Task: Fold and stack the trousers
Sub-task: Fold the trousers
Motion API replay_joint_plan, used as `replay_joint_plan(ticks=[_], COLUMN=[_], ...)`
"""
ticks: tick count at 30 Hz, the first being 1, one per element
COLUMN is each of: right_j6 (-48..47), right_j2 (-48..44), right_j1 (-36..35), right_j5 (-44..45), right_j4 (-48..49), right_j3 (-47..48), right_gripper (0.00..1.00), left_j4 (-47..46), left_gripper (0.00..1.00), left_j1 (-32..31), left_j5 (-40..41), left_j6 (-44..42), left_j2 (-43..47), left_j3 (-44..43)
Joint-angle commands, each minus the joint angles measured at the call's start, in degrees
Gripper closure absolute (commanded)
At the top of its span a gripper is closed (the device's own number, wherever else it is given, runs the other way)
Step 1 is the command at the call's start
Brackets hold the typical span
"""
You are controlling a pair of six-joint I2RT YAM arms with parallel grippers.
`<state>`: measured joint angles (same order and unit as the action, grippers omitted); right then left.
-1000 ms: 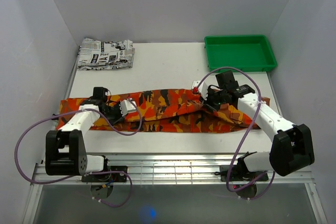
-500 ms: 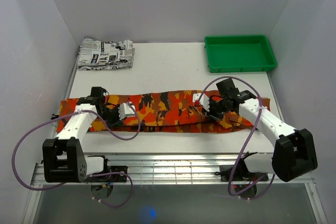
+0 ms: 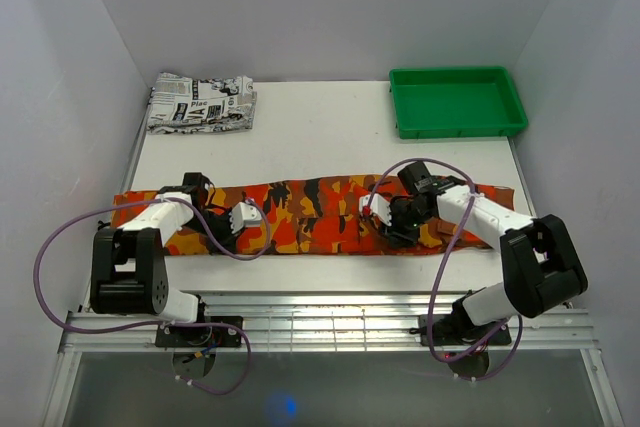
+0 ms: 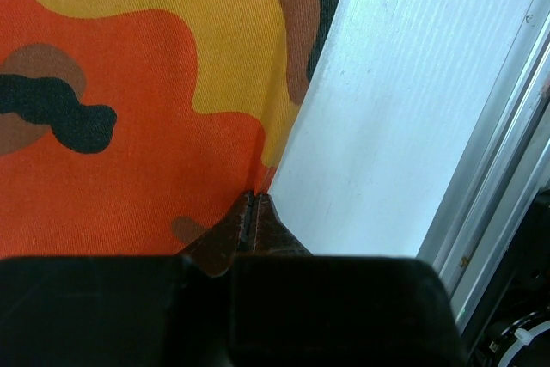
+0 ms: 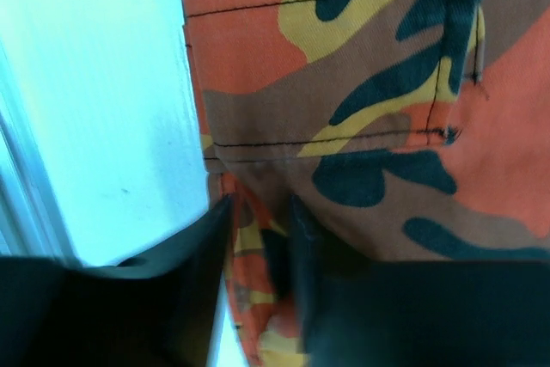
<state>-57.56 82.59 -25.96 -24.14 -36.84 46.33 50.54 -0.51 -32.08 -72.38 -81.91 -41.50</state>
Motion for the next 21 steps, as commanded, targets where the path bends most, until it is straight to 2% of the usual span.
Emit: replay_joint_plan(ticks=[1,2,3,4,6,10,13,14,16,17,20,21], right_j6=[0.1,0.7,1.7,2.0,2.0,1.0,5.2,7.6,17.0,19.7,25.5,26.4], right_j2=[-2.2,-3.4,-4.5,-6.5,-7.6,-6.7,-5.3,-4.5,-1.2,-0.4,0.2,-0.2], right_j1=[0.1,1.1,2.0,4.9,9.2,25.0,35.1,36.9,40.6,41.9,44.1,44.2], right_j5=[1.1,1.0,0.9,0.4,-0.6,-2.6,0.7,2.8,9.2,10.9,16.0,17.2], right_j4=[-4.5,-5.0,-5.5,-7.0,-10.3,-19.1,-20.0,-19.4,-19.6,-19.8,-19.9,-19.1], right_j3=[3.1,4.5,5.3,6.5,11.0,17.5,19.0,19.6,22.5,23.6,25.6,25.2], right_gripper=[0.49,0.22,0.11,0.08,0.09,0.17,0.26,0.28,0.34,0.34,0.34,0.33], left_j4=[-3.7,-3.6,-3.3,-2.8,-2.3,-2.3,-3.2,-3.4,-3.7,-3.7,-2.7,-1.6], left_gripper=[1.00,1.00,1.00,1.00,1.00,0.97,0.82,0.71,0.61,0.55,0.45,0.36], left_j1=[0.2,0.2,0.2,0.2,0.2,0.2,0.2,0.2,0.2,0.2,0.3,0.3], left_j5=[4.4,4.1,4.0,3.9,3.4,2.9,2.3,2.2,1.8,1.7,-0.3,-2.4], left_j6=[-0.2,0.0,0.4,0.6,0.8,1.7,3.0,3.2,3.7,4.1,5.0,5.1], left_j2=[-0.3,0.0,0.1,0.3,0.6,1.1,1.2,1.3,1.7,2.1,3.4,4.6], left_j3=[-0.1,-0.2,-0.3,-0.7,-1.0,-0.2,0.5,0.9,1.2,1.0,-0.5,-1.2])
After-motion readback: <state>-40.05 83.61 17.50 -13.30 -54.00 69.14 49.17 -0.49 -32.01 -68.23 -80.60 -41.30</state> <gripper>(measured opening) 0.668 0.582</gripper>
